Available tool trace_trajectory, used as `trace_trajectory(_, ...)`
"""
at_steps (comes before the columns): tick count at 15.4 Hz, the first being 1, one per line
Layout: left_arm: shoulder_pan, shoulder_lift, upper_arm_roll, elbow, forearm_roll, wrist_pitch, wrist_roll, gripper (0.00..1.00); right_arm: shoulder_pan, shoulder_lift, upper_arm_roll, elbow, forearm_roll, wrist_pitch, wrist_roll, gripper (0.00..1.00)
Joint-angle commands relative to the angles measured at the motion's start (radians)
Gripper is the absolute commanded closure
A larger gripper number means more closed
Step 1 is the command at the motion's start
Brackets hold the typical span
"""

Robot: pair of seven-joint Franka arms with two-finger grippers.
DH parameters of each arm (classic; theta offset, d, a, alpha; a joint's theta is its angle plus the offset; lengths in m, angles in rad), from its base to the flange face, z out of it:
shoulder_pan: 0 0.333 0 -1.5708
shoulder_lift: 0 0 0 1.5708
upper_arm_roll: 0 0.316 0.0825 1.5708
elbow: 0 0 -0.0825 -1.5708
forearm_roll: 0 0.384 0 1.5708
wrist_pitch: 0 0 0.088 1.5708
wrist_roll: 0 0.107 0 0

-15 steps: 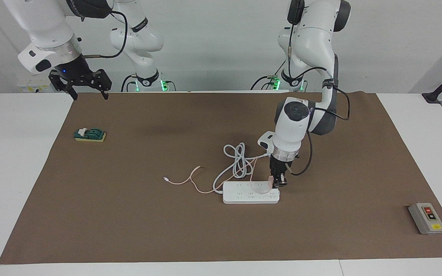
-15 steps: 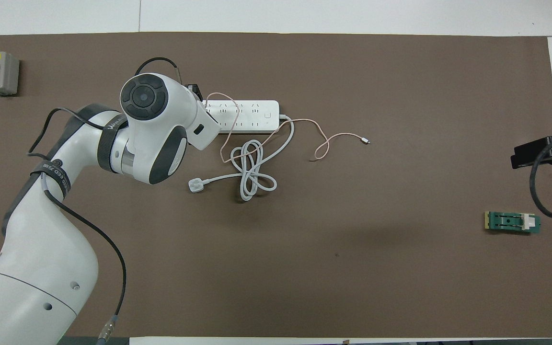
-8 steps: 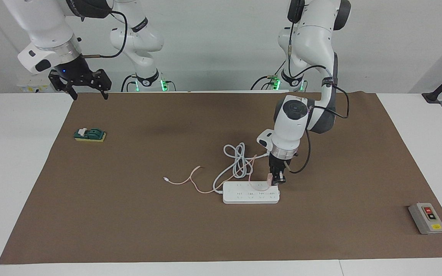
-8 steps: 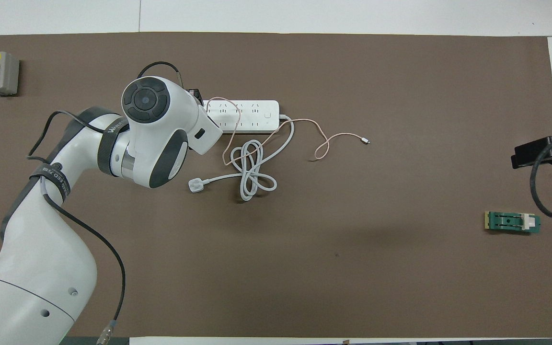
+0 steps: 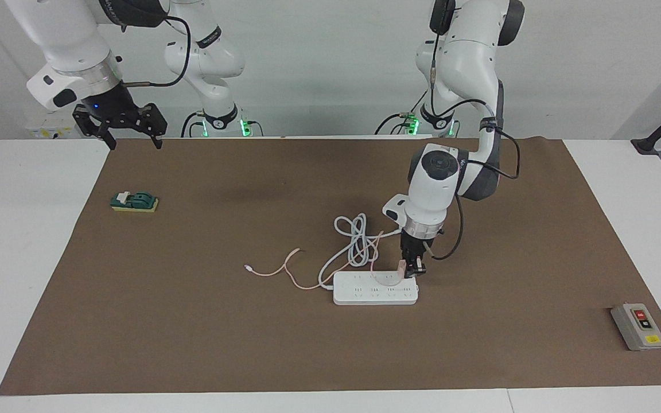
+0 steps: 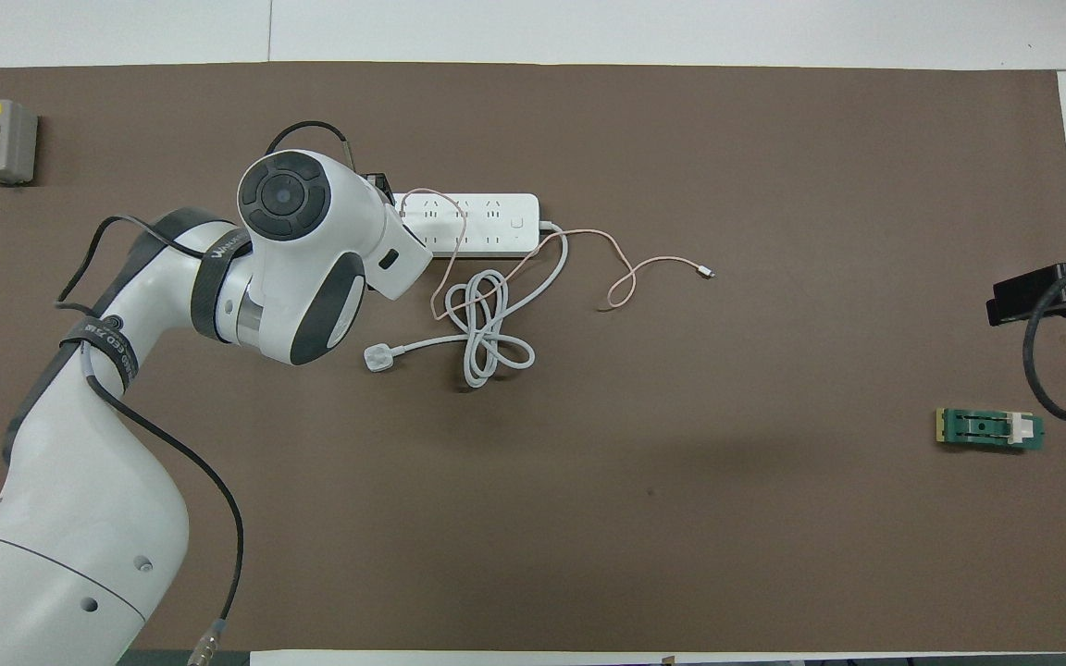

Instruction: Plug charger into power strip

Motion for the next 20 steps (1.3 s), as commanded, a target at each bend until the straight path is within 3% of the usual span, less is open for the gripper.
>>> trace_trajectory(1,-0.001,0.010,-0.003,-0.015,0.006,-0.032,-0.012,0.88,-0.011,-0.010,0.008,-0.008,0.016,0.014,0.018,0.00)
trace_trajectory(3,0.002,0.019,-0.011,-0.007,-0.044,-0.073,-0.013,0.88,-0.011,-0.010,0.008,-0.008,0.016,0.017,0.018,0.00)
trace_trajectory(8,0.013,0.076,-0.012,0.128,-0.095,-0.210,-0.013,0.89,-0.011,-0.010,0.010,-0.013,0.016,0.050,0.016,0.00)
trace_trajectory(13,0.028,0.096,-0.012,0.139,-0.125,-0.212,-0.012,0.89,-0.014,-0.010,0.010,-0.014,0.016,0.046,0.015,0.00)
trace_trajectory(17,0.039,0.192,-0.033,0.272,-0.125,-0.320,-0.012,0.89,-0.017,-0.012,0.008,-0.016,0.016,0.040,0.013,0.00)
trace_trajectory(20,0.036,0.192,-0.034,0.272,-0.120,-0.314,-0.013,0.89,-0.017,-0.024,0.008,-0.039,0.014,0.040,0.015,0.00)
